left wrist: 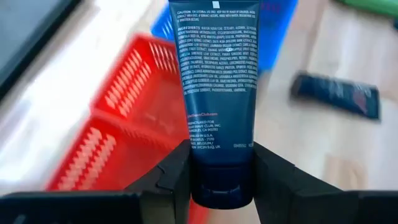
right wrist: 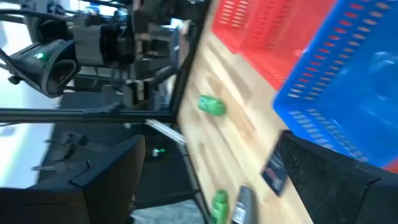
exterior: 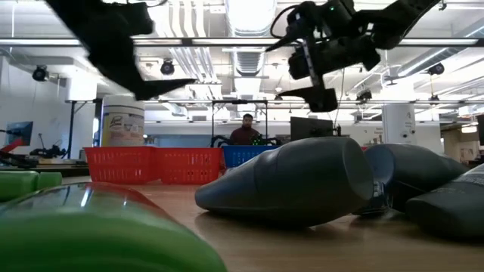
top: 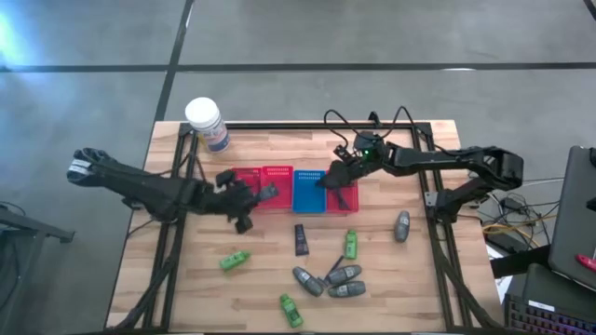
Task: Pick & Place Travel size toiletries
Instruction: Put the blue shave cream into the blue bin
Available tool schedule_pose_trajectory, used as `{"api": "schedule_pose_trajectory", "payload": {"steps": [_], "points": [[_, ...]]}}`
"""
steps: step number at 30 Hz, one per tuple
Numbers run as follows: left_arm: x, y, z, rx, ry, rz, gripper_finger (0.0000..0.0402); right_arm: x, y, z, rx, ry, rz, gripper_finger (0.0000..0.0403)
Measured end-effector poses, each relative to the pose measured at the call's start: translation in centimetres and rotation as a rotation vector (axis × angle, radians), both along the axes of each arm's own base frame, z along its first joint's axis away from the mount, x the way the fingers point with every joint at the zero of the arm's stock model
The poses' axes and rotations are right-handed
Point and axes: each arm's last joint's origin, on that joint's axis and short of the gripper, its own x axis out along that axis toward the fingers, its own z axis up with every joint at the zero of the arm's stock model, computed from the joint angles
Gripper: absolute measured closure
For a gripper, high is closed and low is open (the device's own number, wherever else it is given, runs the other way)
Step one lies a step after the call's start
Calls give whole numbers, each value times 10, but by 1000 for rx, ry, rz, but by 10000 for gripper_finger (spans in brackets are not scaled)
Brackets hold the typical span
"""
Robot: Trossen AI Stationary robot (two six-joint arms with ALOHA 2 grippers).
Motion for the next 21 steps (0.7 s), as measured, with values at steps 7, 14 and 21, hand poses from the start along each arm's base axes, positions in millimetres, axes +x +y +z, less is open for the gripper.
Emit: {"api": "schedule_pose_trajectory", "payload": {"steps": [7,14,21], "points": [[32,28,0,29,-28,-91,272,10,-3,2,-1,-30,11,35],[71,40,4,72,-3,-172,272,24,-8,11,-44,7,45,35],[96,44,8,108,12,-212,272,37,-13,17,-108,42,92,35]]}}
